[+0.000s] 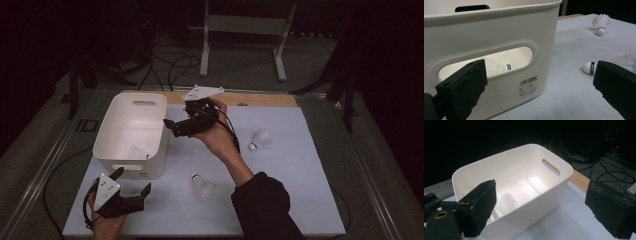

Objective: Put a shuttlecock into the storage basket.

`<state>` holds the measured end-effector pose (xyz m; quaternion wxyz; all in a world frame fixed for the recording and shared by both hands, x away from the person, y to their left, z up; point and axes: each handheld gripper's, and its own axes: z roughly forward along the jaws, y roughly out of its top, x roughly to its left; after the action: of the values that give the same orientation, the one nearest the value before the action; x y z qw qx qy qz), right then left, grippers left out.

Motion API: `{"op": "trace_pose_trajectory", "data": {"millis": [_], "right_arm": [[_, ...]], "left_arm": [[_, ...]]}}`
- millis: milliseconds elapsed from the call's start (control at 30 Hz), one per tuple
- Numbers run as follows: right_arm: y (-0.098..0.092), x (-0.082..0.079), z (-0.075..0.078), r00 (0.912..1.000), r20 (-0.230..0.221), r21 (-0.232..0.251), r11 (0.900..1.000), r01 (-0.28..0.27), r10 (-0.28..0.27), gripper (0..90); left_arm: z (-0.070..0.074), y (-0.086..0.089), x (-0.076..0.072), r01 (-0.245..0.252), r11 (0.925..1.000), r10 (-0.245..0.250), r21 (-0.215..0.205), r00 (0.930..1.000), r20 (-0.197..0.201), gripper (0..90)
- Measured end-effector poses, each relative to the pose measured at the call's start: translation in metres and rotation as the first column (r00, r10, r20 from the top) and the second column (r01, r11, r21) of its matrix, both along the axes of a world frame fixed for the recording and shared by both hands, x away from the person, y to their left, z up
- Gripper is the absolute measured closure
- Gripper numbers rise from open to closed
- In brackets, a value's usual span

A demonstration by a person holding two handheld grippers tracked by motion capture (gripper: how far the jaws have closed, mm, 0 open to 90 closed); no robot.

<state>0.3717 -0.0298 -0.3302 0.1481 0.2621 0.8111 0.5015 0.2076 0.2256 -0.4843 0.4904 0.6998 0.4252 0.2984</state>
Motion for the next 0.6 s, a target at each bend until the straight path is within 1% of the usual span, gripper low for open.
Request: {"op": "trace_pose_trajectory", "data": {"millis": [267,600], "right_arm": [[-0.013,0.001,0.001,0.9997,0.009,-0.010,1.000,0.021,-0.021,9.0],[-0.031,0.003,-0.001,0.9987,0.007,-0.022,0.999,0.050,-0.049,9.0]], "left_arm": [[0.000,0.000,0.001,-0.002,1.0000,0.002,-0.002,1.0000,-0.001,0.0],[0.000,0.000,0.001,-0.001,1.0000,0.001,0.001,1.0000,-0.002,0.0]]}}
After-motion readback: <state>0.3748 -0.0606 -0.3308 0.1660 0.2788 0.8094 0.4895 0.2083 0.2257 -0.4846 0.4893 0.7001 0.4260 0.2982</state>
